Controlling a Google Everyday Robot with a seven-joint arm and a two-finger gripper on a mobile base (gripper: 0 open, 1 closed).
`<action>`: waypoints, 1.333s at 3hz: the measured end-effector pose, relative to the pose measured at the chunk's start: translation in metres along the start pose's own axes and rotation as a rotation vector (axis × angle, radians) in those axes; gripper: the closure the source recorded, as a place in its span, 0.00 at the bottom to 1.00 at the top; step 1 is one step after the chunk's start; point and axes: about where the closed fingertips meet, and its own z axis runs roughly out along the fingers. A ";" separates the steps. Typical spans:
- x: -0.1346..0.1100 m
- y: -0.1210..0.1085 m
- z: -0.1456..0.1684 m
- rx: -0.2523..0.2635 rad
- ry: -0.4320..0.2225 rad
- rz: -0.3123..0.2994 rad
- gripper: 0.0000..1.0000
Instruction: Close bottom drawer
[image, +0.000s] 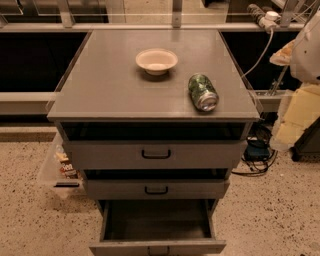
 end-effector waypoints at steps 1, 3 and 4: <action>0.000 0.000 0.000 0.000 0.000 0.000 0.00; 0.026 0.055 0.076 -0.054 -0.176 0.078 0.00; 0.045 0.102 0.158 -0.134 -0.343 0.179 0.00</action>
Offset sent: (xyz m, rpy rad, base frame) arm -0.0373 -0.0244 -0.1349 0.2583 0.0200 -0.1242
